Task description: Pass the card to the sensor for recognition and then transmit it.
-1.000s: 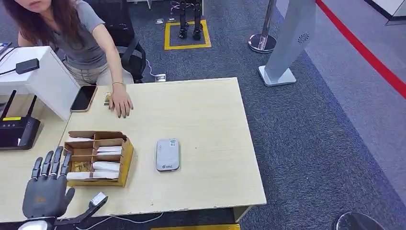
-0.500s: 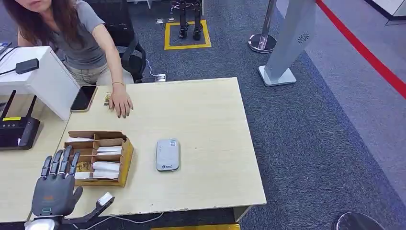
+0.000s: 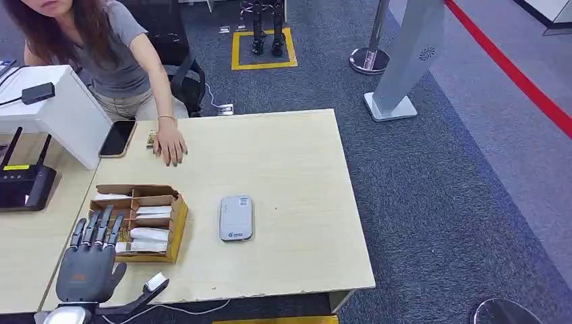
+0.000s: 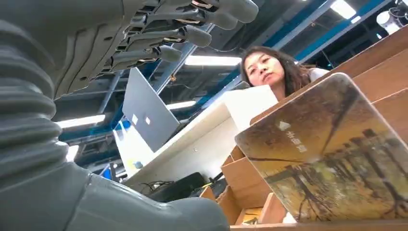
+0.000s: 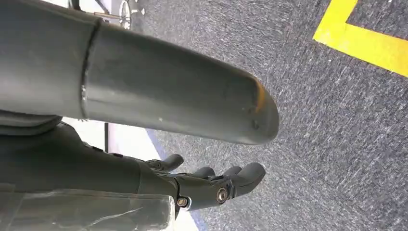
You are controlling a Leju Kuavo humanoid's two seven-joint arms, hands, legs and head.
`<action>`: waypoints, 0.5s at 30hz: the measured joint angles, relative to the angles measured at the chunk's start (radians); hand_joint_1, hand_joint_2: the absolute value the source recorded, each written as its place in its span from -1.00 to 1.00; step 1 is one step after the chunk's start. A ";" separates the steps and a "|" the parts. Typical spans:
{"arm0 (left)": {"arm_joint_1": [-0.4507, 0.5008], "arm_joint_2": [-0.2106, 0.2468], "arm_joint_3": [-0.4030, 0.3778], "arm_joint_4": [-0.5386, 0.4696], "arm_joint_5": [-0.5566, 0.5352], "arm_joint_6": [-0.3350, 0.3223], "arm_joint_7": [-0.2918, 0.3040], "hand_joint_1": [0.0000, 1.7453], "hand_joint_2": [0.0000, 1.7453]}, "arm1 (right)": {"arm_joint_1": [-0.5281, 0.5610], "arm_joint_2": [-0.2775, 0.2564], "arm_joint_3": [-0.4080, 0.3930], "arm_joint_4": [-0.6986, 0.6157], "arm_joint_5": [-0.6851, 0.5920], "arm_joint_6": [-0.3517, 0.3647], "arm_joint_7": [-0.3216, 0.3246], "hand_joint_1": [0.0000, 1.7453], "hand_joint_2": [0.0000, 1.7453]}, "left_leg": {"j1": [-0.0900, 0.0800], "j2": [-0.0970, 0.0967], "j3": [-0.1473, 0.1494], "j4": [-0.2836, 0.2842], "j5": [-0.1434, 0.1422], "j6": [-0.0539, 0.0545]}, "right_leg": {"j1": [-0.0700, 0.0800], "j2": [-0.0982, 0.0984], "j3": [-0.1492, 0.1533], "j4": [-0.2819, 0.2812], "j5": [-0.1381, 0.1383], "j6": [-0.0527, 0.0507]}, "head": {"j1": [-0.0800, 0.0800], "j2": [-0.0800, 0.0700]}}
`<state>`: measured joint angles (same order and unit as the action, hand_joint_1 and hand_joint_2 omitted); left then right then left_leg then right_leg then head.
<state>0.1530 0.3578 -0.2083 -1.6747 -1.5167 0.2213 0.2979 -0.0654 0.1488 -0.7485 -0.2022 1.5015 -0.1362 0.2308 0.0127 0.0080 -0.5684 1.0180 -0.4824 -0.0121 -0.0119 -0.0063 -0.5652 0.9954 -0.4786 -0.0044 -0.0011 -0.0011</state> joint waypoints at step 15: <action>0.000 -0.014 -0.014 0.014 0.014 -0.001 -0.004 -1.00 1.00 | 0.000 -0.002 0.000 0.000 0.000 -0.001 -0.002 -1.00 -1.00 | 0.000 0.000 0.000 0.000 0.000 0.000 | 0.000 0.000 0.000 0.000 0.000 0.000 | 0.000 0.000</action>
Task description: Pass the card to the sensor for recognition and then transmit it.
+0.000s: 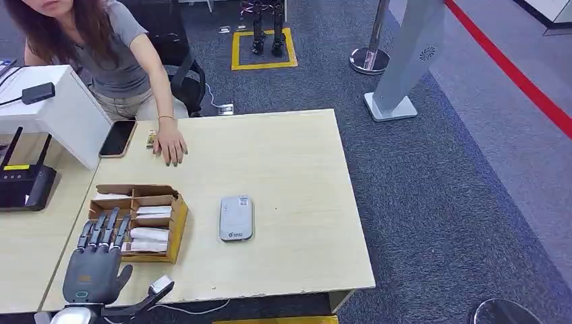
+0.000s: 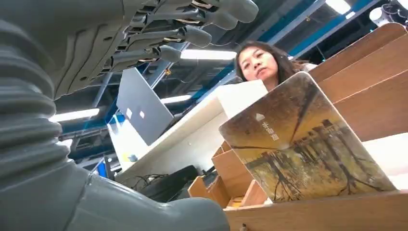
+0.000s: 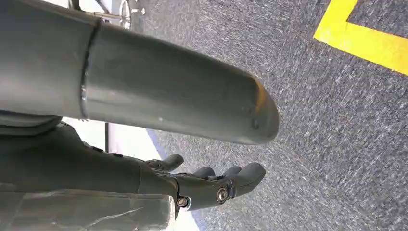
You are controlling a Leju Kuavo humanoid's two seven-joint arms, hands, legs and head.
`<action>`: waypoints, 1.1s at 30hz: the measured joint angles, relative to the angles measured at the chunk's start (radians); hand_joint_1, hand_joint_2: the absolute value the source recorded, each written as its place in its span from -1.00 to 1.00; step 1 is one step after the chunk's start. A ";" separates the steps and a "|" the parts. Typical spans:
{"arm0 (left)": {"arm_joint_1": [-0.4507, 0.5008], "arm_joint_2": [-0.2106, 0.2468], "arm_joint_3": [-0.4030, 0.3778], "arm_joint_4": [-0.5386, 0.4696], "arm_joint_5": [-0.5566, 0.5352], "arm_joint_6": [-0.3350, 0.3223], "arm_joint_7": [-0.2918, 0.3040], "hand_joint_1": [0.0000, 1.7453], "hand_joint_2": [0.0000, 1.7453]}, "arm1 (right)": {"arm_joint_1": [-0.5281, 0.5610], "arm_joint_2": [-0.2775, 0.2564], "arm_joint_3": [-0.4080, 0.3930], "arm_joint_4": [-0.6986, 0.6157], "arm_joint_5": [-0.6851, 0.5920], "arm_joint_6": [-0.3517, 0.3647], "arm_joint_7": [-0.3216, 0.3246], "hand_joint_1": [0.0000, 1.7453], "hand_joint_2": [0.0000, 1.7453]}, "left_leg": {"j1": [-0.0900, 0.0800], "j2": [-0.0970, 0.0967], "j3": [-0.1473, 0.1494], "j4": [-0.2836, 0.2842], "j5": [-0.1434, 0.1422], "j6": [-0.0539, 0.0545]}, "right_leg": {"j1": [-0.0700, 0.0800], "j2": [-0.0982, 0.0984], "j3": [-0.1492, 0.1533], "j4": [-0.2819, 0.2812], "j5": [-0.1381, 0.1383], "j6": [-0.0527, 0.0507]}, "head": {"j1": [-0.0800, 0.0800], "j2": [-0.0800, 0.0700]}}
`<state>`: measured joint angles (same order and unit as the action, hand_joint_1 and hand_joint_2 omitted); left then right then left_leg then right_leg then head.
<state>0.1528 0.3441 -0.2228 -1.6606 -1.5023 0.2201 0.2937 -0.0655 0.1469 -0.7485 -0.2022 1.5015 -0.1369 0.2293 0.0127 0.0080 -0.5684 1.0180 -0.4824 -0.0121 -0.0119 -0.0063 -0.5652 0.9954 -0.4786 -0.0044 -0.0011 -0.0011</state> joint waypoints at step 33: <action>-0.018 -0.034 -0.032 0.041 0.003 0.011 0.000 -1.00 1.00 | 0.000 0.000 0.000 0.000 0.015 0.003 0.000 -1.00 -1.00 | 0.000 0.000 0.000 0.000 0.000 0.000 | 0.000 0.000 0.000 0.000 0.000 0.000 | 0.000 0.000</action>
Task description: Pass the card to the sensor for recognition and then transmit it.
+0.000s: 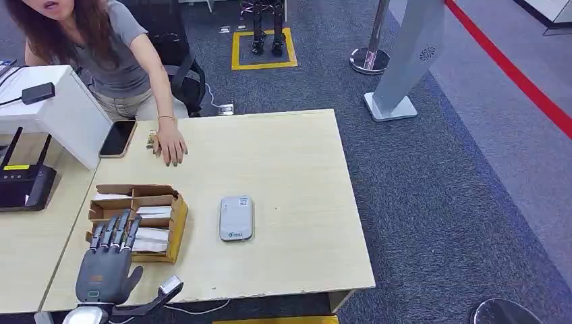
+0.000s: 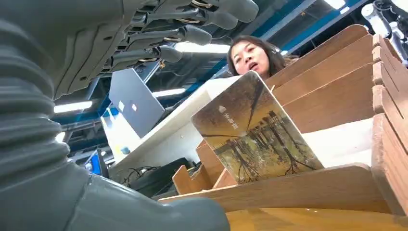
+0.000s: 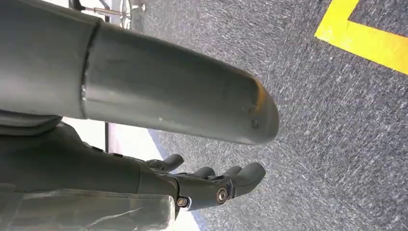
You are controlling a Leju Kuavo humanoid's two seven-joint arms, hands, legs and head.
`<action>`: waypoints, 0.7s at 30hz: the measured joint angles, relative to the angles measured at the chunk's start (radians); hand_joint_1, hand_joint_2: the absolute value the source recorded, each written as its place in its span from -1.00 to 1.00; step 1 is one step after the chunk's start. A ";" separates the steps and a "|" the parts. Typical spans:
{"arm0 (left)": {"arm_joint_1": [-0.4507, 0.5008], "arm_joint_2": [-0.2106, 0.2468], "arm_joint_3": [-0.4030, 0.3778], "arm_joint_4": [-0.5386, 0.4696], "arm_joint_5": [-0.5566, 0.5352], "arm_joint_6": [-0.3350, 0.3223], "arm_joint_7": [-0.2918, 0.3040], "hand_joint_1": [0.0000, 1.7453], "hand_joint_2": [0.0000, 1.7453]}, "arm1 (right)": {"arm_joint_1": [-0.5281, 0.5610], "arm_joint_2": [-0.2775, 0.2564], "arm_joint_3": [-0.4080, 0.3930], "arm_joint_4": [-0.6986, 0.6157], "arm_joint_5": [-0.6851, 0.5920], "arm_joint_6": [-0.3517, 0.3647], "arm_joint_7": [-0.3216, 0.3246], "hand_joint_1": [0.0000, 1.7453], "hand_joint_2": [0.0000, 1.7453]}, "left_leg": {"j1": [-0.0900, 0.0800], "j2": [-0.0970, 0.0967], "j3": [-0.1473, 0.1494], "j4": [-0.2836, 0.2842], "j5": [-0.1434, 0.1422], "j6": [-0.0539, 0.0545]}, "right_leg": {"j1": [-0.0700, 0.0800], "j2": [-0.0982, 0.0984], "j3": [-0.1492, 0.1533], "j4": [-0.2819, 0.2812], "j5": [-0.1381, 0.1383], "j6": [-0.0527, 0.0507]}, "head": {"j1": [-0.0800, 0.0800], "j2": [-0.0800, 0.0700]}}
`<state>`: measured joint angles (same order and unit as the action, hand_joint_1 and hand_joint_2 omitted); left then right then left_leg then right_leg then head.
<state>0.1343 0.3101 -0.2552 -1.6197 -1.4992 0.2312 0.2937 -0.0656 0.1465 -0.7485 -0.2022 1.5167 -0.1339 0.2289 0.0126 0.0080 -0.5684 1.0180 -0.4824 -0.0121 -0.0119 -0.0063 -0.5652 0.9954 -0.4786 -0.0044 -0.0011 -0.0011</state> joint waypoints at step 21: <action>-0.002 -0.001 0.000 0.003 0.008 0.002 -0.001 1.00 1.00 | 0.000 0.000 0.002 0.000 -0.003 0.001 -0.001 -1.00 -1.00 | 0.000 0.000 0.000 0.000 0.000 0.000 | 0.000 0.000 0.000 0.000 0.000 0.000 | 0.000 0.000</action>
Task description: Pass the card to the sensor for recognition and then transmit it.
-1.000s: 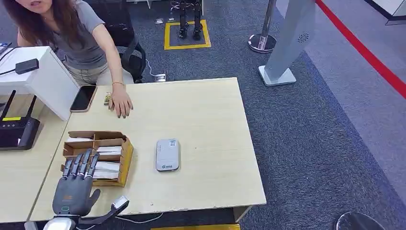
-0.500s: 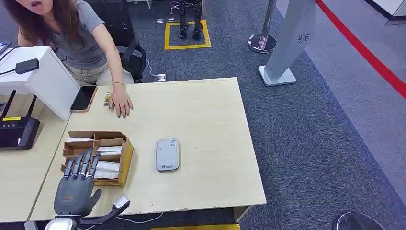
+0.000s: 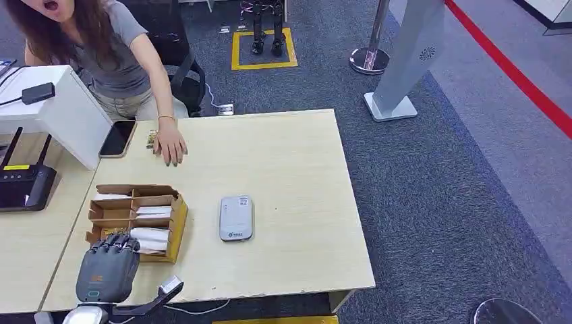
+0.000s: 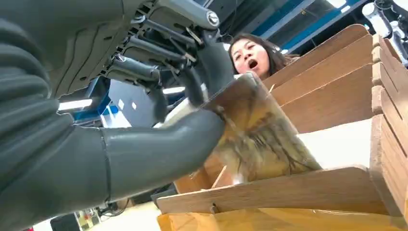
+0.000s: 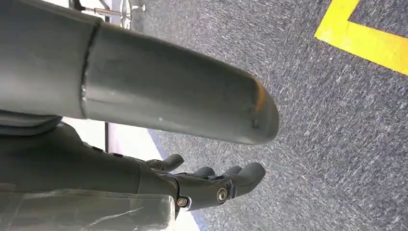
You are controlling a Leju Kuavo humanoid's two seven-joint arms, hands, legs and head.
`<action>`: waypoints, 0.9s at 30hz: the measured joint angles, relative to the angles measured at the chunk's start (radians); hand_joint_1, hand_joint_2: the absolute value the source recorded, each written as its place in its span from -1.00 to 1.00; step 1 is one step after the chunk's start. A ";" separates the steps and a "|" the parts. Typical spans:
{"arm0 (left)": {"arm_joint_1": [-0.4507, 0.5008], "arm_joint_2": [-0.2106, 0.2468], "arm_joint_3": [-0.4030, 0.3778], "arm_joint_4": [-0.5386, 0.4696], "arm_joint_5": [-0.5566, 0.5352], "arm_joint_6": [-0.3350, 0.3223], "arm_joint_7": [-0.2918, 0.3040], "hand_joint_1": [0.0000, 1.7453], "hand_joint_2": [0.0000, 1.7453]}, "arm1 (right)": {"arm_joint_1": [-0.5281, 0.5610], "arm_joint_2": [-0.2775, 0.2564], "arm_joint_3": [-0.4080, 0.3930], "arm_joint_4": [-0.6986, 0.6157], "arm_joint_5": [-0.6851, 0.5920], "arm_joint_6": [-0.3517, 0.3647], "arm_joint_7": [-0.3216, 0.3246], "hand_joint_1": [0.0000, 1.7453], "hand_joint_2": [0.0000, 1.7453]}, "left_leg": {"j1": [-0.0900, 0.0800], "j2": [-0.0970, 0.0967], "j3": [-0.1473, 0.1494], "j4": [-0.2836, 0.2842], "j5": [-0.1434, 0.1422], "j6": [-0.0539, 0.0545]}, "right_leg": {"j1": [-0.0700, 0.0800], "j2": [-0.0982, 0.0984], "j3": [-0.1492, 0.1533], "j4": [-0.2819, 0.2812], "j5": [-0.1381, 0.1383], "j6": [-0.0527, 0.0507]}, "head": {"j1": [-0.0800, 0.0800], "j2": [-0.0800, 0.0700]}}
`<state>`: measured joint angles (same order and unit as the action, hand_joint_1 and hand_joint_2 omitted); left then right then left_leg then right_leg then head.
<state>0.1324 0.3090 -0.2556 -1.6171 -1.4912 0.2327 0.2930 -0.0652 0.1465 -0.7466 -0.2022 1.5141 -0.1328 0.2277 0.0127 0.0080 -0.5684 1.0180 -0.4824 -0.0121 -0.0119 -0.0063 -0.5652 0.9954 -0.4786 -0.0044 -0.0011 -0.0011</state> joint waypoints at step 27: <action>0.003 0.012 -0.018 -0.036 0.134 -0.023 -0.069 1.00 1.00 | 0.004 0.000 -0.006 0.000 -0.018 -0.012 -0.003 -1.00 -1.00 | 0.000 0.000 0.000 0.000 0.000 0.000 | 0.000 0.000 0.000 0.000 0.000 0.000 | 0.000 0.000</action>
<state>0.1358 0.3212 -0.2739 -1.6533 -1.3576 0.2094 0.2243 -0.0609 0.1461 -0.7530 -0.2022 1.4961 -0.1450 0.2251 0.0126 0.0079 -0.5683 1.0180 -0.4824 -0.0121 -0.0119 -0.0063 -0.5653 0.9954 -0.4786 -0.0044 -0.0015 -0.0015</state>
